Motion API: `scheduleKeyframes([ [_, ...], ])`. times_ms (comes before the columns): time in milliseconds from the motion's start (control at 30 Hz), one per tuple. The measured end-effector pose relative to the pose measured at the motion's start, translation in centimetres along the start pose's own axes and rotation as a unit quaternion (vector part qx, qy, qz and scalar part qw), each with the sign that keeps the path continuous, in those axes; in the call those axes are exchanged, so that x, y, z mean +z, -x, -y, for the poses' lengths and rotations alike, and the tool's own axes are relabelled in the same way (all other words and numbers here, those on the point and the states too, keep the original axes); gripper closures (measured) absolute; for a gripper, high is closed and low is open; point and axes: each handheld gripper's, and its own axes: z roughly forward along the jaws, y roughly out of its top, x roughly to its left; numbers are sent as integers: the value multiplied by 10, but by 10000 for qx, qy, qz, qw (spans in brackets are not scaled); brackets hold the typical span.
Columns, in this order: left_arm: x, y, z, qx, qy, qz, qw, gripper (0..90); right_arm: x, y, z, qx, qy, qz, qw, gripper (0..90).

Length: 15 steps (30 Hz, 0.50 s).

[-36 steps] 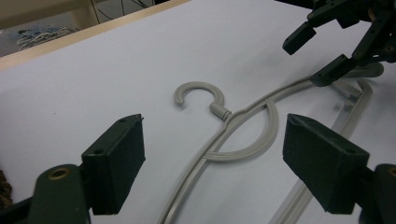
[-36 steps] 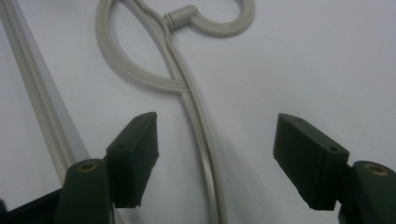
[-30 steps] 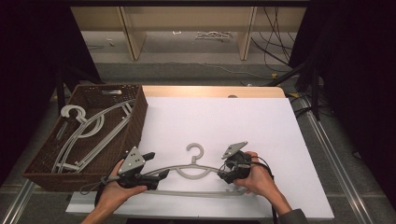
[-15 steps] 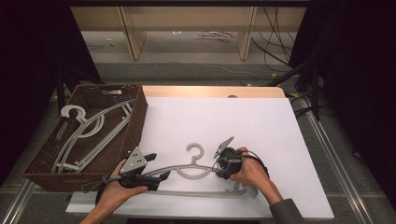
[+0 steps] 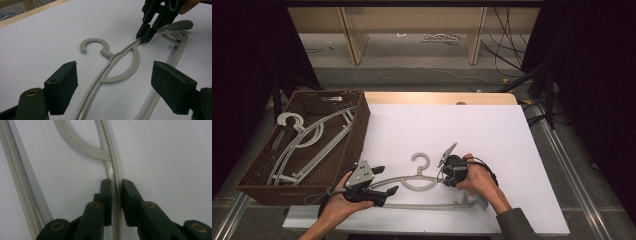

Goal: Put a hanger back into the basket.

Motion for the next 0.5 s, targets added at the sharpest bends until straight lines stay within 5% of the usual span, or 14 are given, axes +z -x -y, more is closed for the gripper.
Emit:
scheduleKeyframes([
  [233,23,-6,-5,252,-432,69,9987,280,-1,-6,-3,-570,-89,153,9982,826],
  [267,26,-4,-6,162,-436,115,9989,277,-1,-7,-4,-600,-129,186,9979,826],
  [500,44,-7,-13,359,-713,53,9968,271,-8,-9,-6,-908,-3,384,9951,826],
])
